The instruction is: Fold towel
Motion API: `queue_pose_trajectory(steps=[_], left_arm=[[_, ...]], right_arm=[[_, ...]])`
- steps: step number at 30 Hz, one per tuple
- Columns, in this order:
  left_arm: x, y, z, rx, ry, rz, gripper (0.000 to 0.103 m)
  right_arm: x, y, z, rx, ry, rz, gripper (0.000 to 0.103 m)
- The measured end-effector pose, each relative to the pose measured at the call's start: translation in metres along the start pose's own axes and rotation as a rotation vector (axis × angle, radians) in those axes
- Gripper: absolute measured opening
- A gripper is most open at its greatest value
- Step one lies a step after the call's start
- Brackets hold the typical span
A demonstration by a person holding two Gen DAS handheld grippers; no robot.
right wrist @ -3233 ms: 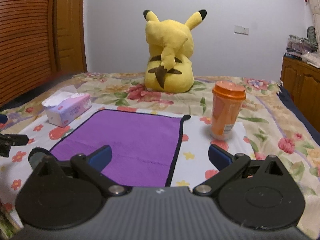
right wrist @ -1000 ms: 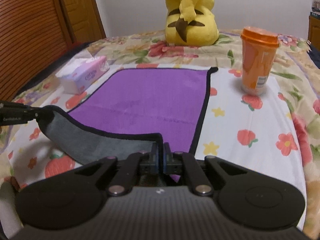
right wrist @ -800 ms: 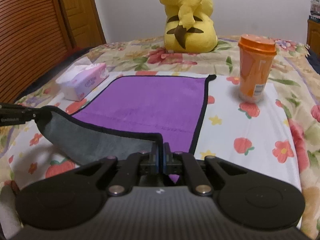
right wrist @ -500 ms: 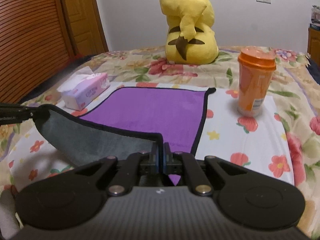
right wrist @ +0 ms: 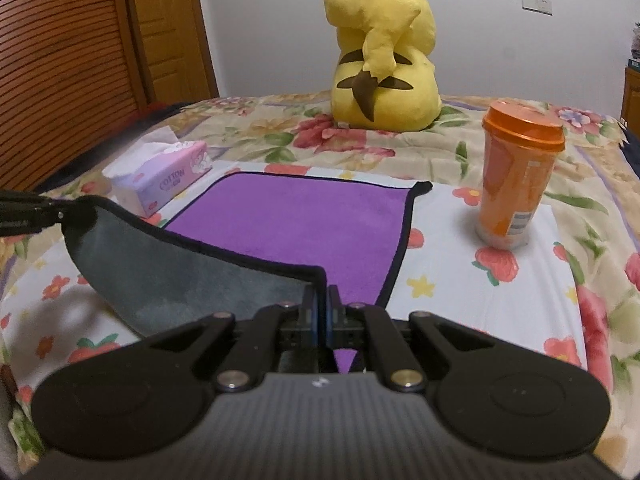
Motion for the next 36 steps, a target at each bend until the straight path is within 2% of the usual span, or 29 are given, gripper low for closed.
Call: queue_pose_trajectory(steps=[28, 36], left_arm=[[-0.011, 0.054, -0.023, -0.019, 0.04, 0.003, 0.008], [-0.017, 0.065, -0.025, 0.01, 0.0, 0.006, 0.008]], right_arm=[[-0.007, 0.048, 0.007, 0.007, -0.068, 0.004, 0.005], [-0.014, 0.058, 0.01, 0.005, -0.069, 0.019, 0.005]])
Point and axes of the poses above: each gripper's, at about its wrist camera, not at the fingertips, and y roughly the way its jaws point, z to its right, x to its underside, the point moved 7 cm from there along y, roughly the way its jaws point, and after that the axes turned 12 degrees about x, right-handed, at the moved point
